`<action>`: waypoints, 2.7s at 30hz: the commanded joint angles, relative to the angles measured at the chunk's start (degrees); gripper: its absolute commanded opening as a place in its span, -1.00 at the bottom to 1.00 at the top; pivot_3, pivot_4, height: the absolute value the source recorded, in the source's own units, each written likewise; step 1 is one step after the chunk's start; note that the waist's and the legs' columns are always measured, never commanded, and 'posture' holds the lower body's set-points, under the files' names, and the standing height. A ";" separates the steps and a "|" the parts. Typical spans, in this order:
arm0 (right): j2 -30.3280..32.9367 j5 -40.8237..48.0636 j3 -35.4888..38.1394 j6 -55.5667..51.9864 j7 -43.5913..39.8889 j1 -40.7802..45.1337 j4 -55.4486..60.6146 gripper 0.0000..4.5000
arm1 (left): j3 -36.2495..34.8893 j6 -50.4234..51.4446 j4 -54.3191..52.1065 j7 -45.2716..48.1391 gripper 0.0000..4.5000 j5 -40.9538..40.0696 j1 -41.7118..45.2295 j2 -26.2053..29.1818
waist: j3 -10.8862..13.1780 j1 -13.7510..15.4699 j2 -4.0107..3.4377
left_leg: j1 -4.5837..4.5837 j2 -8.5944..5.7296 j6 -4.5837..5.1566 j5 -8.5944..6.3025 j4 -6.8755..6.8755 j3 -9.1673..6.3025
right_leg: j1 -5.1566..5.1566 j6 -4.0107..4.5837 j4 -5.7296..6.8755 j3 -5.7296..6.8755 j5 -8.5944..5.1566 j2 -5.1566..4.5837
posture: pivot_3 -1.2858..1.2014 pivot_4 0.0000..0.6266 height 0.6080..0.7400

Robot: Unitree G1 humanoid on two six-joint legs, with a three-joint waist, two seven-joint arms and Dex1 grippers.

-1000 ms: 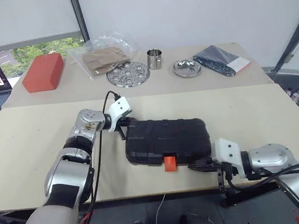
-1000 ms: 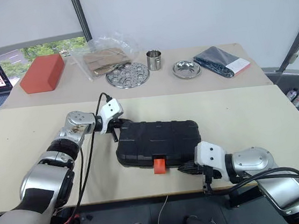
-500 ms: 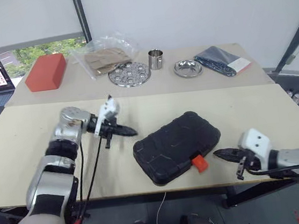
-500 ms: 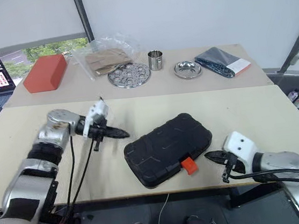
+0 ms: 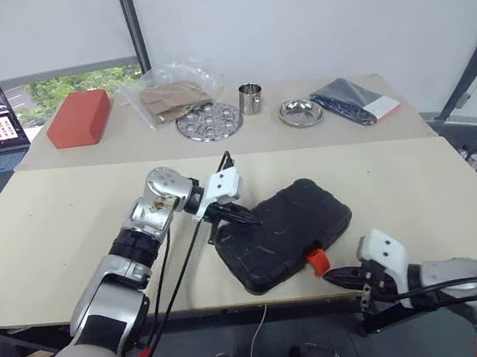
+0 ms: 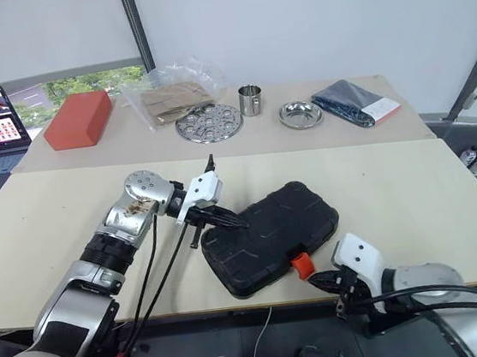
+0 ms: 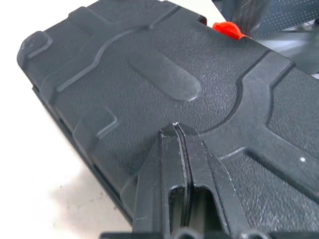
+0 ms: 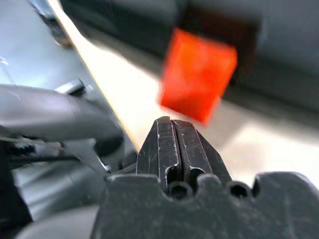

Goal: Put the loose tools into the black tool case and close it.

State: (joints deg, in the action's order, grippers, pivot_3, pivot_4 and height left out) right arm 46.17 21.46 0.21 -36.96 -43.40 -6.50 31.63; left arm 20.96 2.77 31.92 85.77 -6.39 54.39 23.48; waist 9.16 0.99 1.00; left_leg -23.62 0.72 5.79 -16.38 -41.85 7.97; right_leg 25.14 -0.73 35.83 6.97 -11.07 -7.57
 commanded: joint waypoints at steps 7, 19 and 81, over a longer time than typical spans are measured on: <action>2.26 25.48 19.99 -8.32 -6.10 1.65 8.90 -1.00 | 1.97 -0.61 -0.66 0.29 -0.99 2.63 -1.58 -0.56 | -0.02 0.02 -0.04 | 0.04 0.02 0.00 0.00 0.01 -0.02 | -0.07 0.24 -0.04 0.03 0.14 0.07 | 0.03 -0.52 0.91; 4.62 23.45 12.68 -9.84 -2.07 8.73 6.02 -1.00 | 1.31 -1.35 0.90 0.04 -0.99 2.84 0.07 -1.49 | -0.02 0.21 -0.04 | 0.03 0.01 0.12 -0.07 0.02 -0.02 | -0.08 0.22 -0.11 0.04 0.13 0.02 | 0.03 -0.52 0.91; 6.60 18.76 6.49 -9.18 -2.23 8.14 2.93 -1.00 | -0.24 -4.99 5.88 -0.20 -0.99 4.42 3.12 -2.77 | 0.00 0.02 -0.01 | -0.17 0.03 0.13 -0.07 0.02 -0.03 | 0.01 0.17 -0.32 0.09 0.20 0.06 | 0.03 -0.52 0.91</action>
State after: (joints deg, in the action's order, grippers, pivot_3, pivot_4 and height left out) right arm 53.22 36.74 2.87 -46.18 -45.01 -0.30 32.62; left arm 20.18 -2.25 36.97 85.64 -3.56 57.37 20.53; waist 9.16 1.01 0.99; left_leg -23.79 0.75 5.92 -16.45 -41.83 7.94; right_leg 25.15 -0.56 35.51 7.05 -10.87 -7.51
